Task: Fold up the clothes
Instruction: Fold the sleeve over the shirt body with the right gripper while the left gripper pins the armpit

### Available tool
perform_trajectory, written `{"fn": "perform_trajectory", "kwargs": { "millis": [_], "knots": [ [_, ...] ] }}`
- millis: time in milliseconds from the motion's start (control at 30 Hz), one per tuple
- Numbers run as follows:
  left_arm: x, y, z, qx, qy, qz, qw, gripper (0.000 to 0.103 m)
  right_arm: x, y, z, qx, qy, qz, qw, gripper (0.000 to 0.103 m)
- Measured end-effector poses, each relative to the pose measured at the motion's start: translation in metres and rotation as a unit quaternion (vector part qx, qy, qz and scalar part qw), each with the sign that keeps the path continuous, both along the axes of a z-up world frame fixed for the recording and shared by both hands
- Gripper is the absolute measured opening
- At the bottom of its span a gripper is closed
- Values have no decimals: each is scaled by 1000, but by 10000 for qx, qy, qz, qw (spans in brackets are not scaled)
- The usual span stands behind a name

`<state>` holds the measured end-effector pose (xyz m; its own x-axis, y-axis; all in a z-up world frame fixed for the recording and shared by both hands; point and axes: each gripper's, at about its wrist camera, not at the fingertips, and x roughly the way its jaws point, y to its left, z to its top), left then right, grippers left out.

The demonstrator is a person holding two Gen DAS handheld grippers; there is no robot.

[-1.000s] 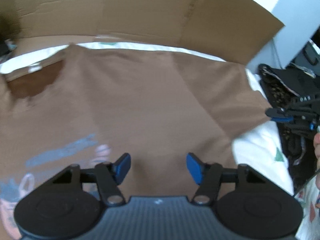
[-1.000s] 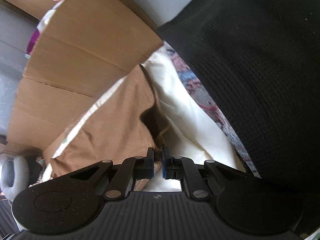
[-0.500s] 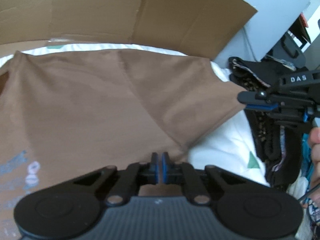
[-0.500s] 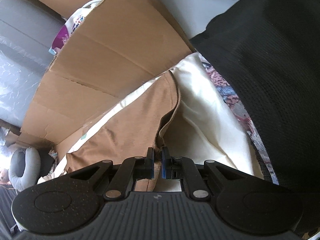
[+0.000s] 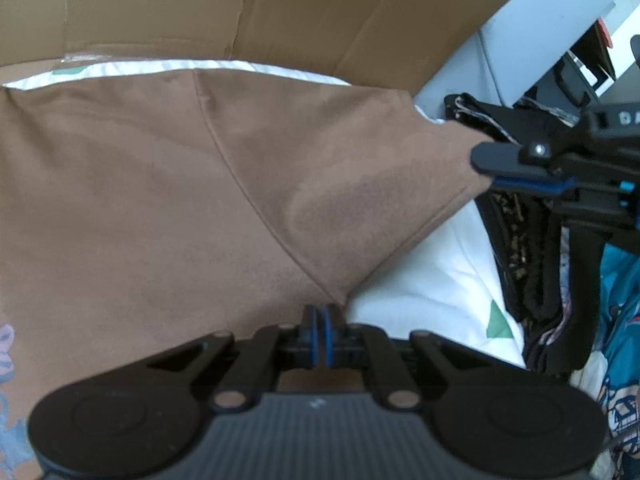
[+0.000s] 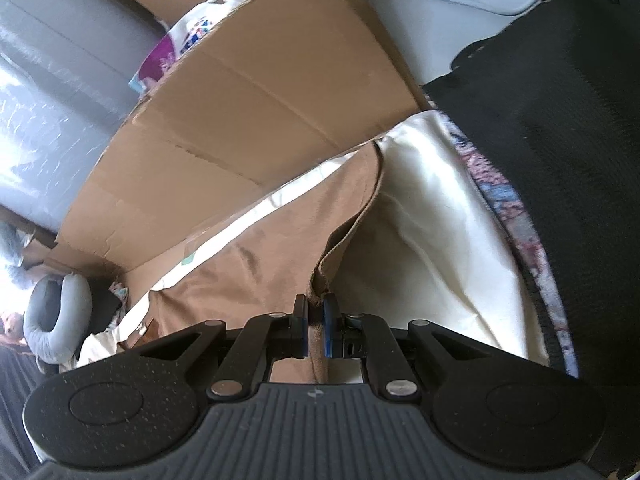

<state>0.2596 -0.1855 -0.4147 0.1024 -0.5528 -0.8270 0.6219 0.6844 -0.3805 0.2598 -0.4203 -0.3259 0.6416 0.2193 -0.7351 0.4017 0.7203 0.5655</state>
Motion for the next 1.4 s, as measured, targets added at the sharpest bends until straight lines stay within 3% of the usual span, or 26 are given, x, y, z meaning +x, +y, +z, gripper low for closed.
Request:
{"fn": "perform_trajectory", "kwargs": {
  "millis": [367,1167,1400],
  "knots": [
    [5,-2,-12,-263,342,141,9990,3,2,31,-3,290,66,409,9987,5],
    [-2,9,-16,-371,261,75,9989,7,4,56,2,415,38,781,9961,5],
    [4,16,-22,-578,623,405,9956,7,1,63,-1,524,94,854,9949,5]
  ]
}}
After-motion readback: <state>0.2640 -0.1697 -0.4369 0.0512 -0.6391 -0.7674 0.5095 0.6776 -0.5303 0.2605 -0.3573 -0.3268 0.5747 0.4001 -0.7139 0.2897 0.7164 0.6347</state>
